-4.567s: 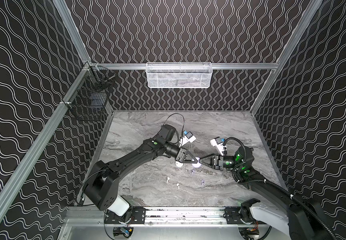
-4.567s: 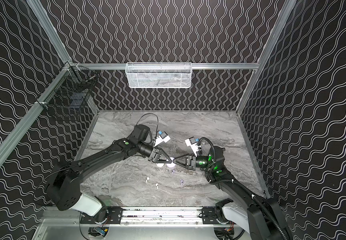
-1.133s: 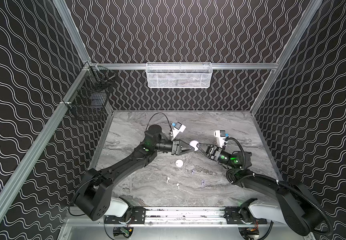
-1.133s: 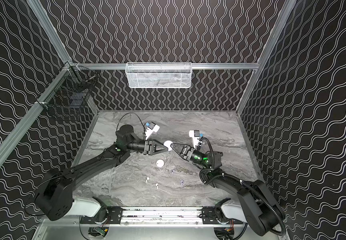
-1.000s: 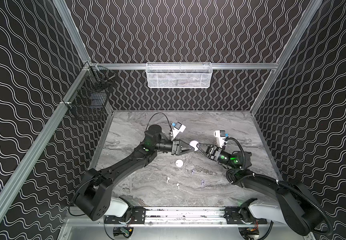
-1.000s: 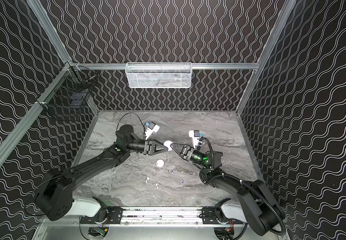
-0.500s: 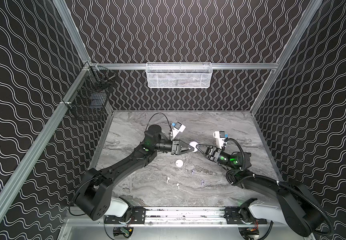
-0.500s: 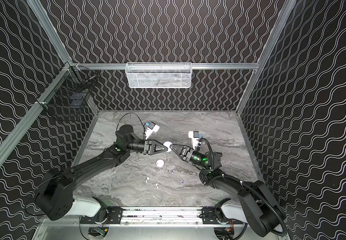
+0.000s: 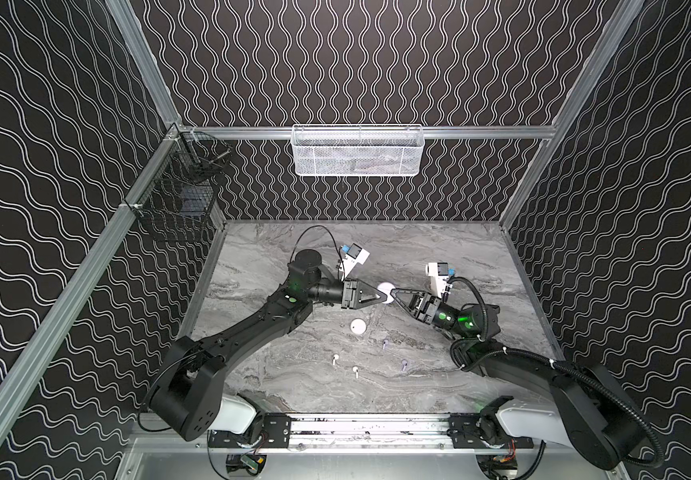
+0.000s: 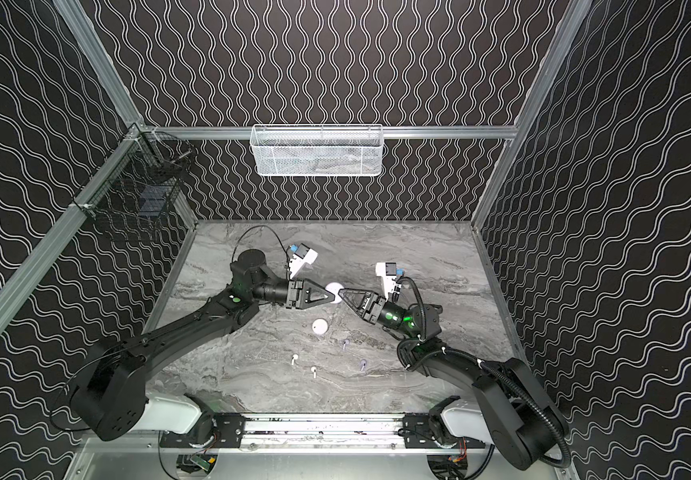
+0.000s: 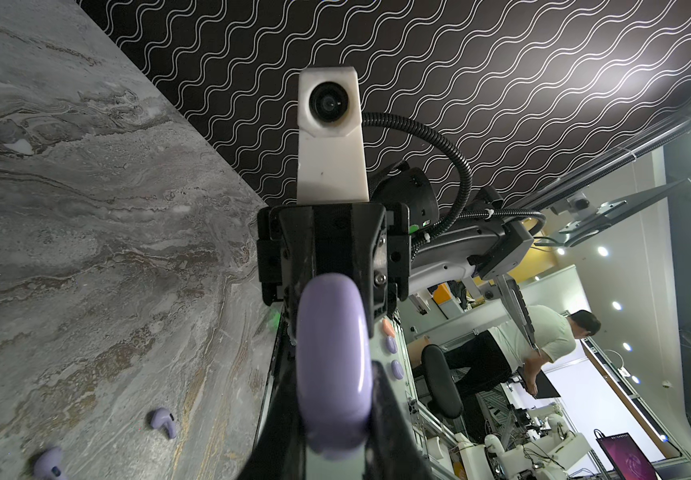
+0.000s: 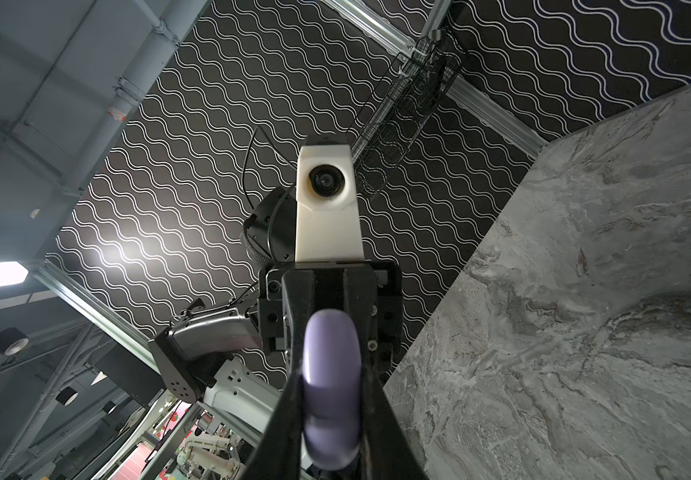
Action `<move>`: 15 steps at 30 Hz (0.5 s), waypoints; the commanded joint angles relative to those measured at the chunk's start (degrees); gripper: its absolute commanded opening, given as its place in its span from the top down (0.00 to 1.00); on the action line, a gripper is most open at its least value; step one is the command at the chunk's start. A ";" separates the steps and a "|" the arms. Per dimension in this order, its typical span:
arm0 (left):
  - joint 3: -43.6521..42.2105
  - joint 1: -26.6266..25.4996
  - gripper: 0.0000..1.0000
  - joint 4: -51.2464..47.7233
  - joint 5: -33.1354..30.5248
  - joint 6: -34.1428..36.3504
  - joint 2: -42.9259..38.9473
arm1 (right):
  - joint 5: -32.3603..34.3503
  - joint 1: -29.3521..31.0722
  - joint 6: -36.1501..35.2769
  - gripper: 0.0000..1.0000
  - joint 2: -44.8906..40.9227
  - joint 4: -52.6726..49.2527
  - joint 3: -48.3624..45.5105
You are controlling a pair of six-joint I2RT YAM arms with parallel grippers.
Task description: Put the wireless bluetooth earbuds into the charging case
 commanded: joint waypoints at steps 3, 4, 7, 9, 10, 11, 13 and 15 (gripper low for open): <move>-0.11 0.02 0.93 4.17 -0.06 0.64 -0.57 | 0.08 0.18 0.23 0.64 -0.74 -1.89 -0.51; -0.11 0.01 0.93 4.00 -0.21 0.85 -0.56 | 0.12 0.21 0.11 0.56 -1.07 -2.21 -0.62; 0.05 0.00 0.94 2.93 -0.50 1.62 -0.83 | 0.47 0.20 -0.79 0.43 -2.51 -4.09 -0.90; 0.15 0.04 0.94 1.75 -0.83 2.53 -1.00 | 0.68 0.15 -1.47 0.35 -3.94 -6.10 -0.99; 0.24 0.01 0.94 0.90 -1.11 3.03 -1.02 | 0.98 0.14 -1.97 0.33 -4.83 -7.44 -0.99; 0.24 0.01 0.94 0.43 -1.26 3.39 -1.01 | 1.23 0.14 -2.58 0.32 -5.68 -8.94 -0.99; 0.24 0.01 0.95 -0.34 -2.02 3.80 -1.01 | 2.11 0.15 -4.29 0.30 -8.01 -12.90 -0.84; 0.56 -0.03 0.95 -3.09 -3.37 5.77 -1.23 | 2.95 0.15 -6.36 0.29 -10.23 -18.28 -0.19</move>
